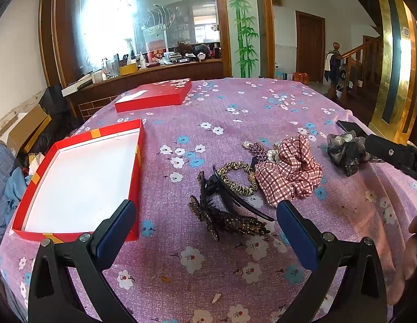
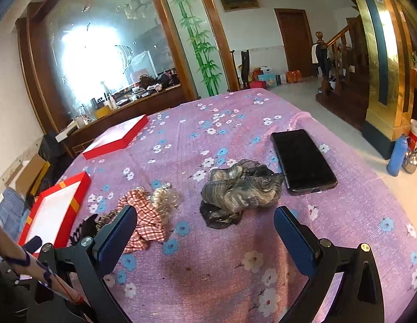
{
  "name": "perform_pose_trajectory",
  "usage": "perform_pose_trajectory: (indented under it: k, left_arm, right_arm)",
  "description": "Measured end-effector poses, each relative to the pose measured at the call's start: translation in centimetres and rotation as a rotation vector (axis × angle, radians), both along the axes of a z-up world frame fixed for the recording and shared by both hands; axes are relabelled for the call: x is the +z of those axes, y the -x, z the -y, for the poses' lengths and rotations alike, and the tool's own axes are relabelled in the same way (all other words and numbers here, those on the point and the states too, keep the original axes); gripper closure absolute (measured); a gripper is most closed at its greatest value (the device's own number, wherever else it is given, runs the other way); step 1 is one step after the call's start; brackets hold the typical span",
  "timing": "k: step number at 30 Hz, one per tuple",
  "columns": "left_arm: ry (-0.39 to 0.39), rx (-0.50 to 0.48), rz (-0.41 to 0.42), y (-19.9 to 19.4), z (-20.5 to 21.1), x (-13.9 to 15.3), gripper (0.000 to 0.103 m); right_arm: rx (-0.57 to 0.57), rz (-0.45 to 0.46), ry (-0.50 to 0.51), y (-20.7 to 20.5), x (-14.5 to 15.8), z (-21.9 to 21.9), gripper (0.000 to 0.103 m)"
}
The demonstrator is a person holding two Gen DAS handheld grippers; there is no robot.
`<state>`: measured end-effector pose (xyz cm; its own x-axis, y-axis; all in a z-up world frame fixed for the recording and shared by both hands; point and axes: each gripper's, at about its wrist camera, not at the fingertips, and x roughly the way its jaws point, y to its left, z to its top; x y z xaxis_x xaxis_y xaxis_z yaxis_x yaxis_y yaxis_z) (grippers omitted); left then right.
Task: Organize jewelry
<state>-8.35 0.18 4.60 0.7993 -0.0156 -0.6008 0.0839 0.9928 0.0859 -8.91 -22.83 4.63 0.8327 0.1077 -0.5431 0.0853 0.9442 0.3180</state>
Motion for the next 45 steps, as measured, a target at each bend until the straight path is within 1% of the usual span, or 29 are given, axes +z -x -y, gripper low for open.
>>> perform_pose_trajectory:
  k: [3, 5, 7, 10, 16, 23, 30, 36, 39, 42, 45]
  left_arm:
    - [0.004, -0.002, -0.004, 0.0, -0.1, -0.1, 0.000]
    - [0.005, -0.001, -0.008, -0.1, -0.1, -0.1, 0.000]
    - [0.007, -0.003, -0.009, 0.0, -0.1, -0.1, 0.000]
    - [0.013, -0.003, -0.008, 0.0, -0.1, -0.2, 0.000]
    - [0.013, 0.001, -0.007, 0.0, -0.2, -0.1, 0.000]
    - [0.014, 0.002, -0.006, 0.0, -0.3, -0.1, 0.000]
    - [0.016, -0.001, -0.007, 0.0, -0.3, -0.1, 0.000]
    - [0.022, -0.006, -0.014, 0.0, -0.3, -0.1, 0.000]
    - [0.069, -0.032, -0.055, -0.4, -0.8, 0.0, 0.000]
    - [0.126, -0.039, -0.124, -1.1, -2.1, -0.1, 0.000]
    - [0.159, -0.038, -0.121, -1.1, -3.5, 0.8, 0.000]
  right_arm:
    - [0.040, -0.026, -0.083, -0.3, 0.3, 0.2, 0.000]
    - [0.055, -0.029, -0.120, -0.3, 0.5, 0.5, 0.000]
    - [0.066, -0.035, -0.155, -0.3, 0.8, 0.7, 0.000]
    - [0.062, -0.030, -0.183, -0.1, 1.2, 1.1, 0.000]
    - [0.068, -0.045, -0.148, -0.1, 1.8, 0.9, 0.000]
    - [0.076, -0.063, -0.076, -0.2, 2.9, 0.9, 0.000]
    - [0.054, -0.109, -0.054, -0.7, 2.8, 1.9, 0.000]
    - [0.034, -0.144, -0.061, -1.5, 2.3, 2.9, 0.000]
    - [0.017, -0.151, -0.072, -1.7, 2.5, 3.8, 0.000]
    - [-0.003, -0.150, -0.082, -1.6, 2.5, 4.8, 0.000]
    - [-0.014, -0.157, -0.090, -1.6, 2.1, 5.5, 0.000]
